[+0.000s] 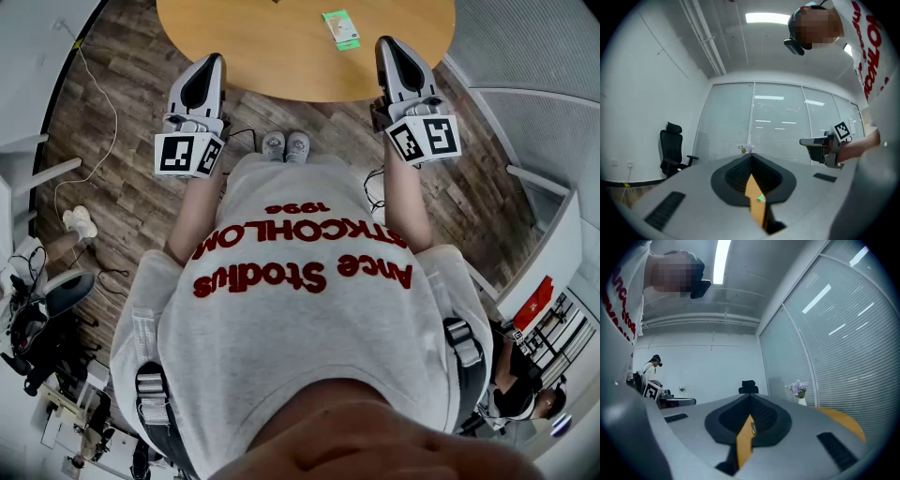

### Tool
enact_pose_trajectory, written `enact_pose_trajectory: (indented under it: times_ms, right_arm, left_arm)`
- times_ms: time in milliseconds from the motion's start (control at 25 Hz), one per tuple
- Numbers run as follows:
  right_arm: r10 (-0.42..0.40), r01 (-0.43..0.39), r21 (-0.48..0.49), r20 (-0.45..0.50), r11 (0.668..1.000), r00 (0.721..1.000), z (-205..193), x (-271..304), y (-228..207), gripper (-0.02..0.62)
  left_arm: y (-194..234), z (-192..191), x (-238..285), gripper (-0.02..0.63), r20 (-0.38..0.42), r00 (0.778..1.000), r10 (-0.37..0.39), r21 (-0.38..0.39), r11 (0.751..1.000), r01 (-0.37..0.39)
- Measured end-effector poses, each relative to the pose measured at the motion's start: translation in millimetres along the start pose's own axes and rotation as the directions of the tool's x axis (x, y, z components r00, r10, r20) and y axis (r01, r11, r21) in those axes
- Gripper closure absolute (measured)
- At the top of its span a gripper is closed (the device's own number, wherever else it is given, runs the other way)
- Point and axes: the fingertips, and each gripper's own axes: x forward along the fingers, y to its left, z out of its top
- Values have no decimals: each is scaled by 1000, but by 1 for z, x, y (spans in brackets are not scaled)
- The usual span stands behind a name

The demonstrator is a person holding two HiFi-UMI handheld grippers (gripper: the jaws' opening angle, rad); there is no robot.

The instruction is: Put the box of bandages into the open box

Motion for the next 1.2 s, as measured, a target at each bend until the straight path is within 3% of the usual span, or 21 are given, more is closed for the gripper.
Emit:
enact_pose_trajectory:
  times_ms: [640,800,1200]
  right_arm:
    - [-6,6,12,5,1000,1000,2,5,-3,589]
    - [-5,5,53,10,999,1000,-1,6,-5,588]
    - [9,-7,43,-30,999,1000,-12,20,-11,588]
  left_arm:
    - [-1,3,15,600,9,999,-32,3,999,32]
    - [-1,0,14,600,3,1000,-26,-3,1000,26]
    - [5,-9,24,600,-9,1000,-10,-17,1000,9]
